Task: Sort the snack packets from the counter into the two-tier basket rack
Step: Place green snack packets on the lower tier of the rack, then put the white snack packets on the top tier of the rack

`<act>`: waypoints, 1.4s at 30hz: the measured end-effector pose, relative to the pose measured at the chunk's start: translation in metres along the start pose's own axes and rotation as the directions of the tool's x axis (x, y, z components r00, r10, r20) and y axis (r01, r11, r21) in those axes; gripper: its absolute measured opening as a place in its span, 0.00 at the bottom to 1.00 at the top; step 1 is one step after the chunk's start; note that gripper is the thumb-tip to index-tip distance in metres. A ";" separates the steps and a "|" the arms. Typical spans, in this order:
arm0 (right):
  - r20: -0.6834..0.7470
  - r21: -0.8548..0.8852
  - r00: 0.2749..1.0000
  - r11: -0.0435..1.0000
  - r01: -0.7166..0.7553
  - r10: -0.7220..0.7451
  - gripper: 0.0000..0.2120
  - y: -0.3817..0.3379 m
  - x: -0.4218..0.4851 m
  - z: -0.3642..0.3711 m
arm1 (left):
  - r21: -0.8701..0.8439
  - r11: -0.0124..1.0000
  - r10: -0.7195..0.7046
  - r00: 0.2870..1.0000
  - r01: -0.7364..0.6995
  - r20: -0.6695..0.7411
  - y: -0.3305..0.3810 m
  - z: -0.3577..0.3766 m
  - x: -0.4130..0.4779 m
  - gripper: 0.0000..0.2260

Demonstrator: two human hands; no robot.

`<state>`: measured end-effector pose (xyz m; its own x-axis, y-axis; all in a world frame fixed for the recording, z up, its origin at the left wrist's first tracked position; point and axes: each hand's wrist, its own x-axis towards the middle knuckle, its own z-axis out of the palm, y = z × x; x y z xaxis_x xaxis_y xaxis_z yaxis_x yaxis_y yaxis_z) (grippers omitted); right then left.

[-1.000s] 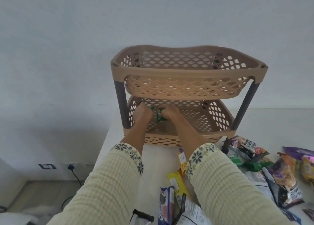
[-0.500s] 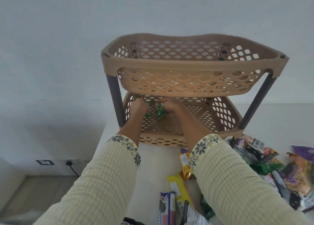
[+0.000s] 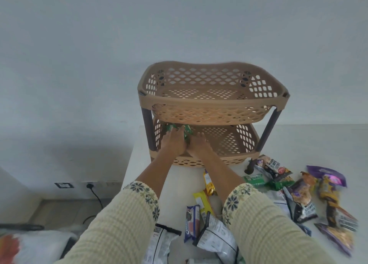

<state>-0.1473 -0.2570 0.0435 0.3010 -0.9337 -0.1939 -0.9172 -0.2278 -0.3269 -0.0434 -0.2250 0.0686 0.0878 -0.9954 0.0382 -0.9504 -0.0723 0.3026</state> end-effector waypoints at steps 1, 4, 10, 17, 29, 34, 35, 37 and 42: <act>-0.020 0.000 1.000 1.000 -0.004 0.004 0.25 -0.001 -0.012 -0.001 | 0.011 1.000 0.019 1.000 -0.019 0.001 0.002 -0.003 -0.011 0.22; -0.072 0.004 0.997 1.000 0.012 -0.012 0.23 -0.002 -0.044 -0.009 | -0.032 0.997 0.076 0.997 -0.076 -0.004 0.004 -0.009 -0.041 0.23; -0.142 0.077 0.987 0.994 0.083 -0.072 0.22 0.004 -0.110 -0.001 | -0.159 0.978 0.129 0.990 -0.137 -0.059 0.008 -0.001 -0.107 0.22; -0.125 0.046 0.989 0.996 0.082 -0.076 0.23 0.016 -0.182 0.033 | -0.102 0.995 0.027 0.995 -0.017 0.095 -0.008 0.021 -0.176 0.23; 0.015 -0.064 1.000 0.998 0.023 -0.023 0.31 0.030 -0.234 0.066 | -0.008 0.981 -0.188 0.963 0.193 0.195 -0.040 0.039 -0.250 0.39; 0.017 -0.046 0.999 0.998 -0.045 0.046 0.40 0.035 -0.245 0.070 | -0.011 0.932 -0.345 0.898 0.362 0.271 -0.038 0.047 -0.270 0.52; 0.034 -0.062 0.998 0.997 -0.051 0.053 0.43 0.036 -0.246 0.071 | -0.016 0.922 -0.368 0.887 0.388 0.277 -0.038 0.048 -0.273 0.54; 0.080 -0.101 0.994 0.993 -0.063 0.072 0.48 0.040 -0.248 0.070 | -0.017 0.906 -0.399 0.867 0.423 0.298 -0.038 0.051 -0.278 0.57; 0.126 -0.161 0.987 0.984 -0.082 0.103 0.45 0.046 -0.253 0.069 | -0.043 0.875 -0.431 0.817 0.482 0.382 -0.039 0.054 -0.282 0.53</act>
<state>-0.2473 -0.0126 0.0138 0.2355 -0.9100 -0.3413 -0.9688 -0.1920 -0.1566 -0.0471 0.0556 -0.0056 0.3676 -0.8063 -0.4634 -0.7763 -0.5404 0.3244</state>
